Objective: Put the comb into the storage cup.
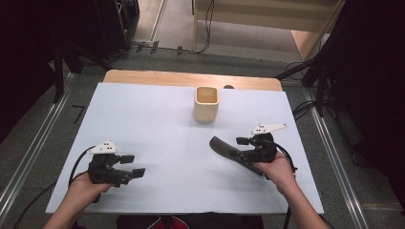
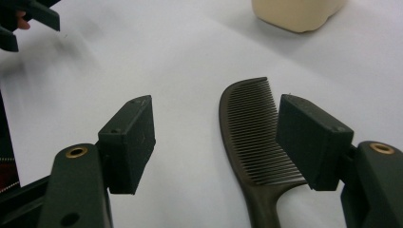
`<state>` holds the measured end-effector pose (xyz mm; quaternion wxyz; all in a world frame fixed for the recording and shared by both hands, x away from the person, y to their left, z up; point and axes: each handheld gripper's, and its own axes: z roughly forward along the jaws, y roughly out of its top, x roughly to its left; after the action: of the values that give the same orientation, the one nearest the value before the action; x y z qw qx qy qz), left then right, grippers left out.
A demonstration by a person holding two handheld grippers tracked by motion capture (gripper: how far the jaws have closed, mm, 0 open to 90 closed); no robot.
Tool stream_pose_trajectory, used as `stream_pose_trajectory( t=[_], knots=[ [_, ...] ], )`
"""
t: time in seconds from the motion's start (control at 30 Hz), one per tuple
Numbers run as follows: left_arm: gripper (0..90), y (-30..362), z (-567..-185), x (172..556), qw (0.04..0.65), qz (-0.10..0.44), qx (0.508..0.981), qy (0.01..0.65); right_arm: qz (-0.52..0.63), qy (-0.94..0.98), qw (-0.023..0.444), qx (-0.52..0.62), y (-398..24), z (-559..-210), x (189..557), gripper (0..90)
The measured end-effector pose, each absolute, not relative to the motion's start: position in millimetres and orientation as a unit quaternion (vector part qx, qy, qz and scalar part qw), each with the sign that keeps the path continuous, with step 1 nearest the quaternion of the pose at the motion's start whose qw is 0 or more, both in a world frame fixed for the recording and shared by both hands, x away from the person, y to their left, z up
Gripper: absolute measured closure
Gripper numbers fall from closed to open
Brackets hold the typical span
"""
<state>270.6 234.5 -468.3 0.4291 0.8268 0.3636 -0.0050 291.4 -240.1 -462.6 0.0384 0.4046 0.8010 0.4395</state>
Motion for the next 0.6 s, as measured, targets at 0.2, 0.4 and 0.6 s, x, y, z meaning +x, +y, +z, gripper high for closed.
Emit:
stream_pose_trajectory(
  t=[0.2, 0.4, 0.6],
  knots=[
    [24.1, 234, -468, 270, 0.429, -0.005, 0.827, 0.363, 0.442, 0.802, 0.041, 0.399, -242, -464, 279, 26.4],
    [24.0, 234, -469, 270, 0.431, -0.005, 0.826, 0.364, 0.44, 0.807, 0.034, 0.394, -248, -467, 266, 26.4],
    [24.1, 234, -468, 270, 0.434, -0.006, 0.825, 0.362, 0.44, 0.808, 0.039, 0.39, -255, -473, 251, 26.4]
  ],
)
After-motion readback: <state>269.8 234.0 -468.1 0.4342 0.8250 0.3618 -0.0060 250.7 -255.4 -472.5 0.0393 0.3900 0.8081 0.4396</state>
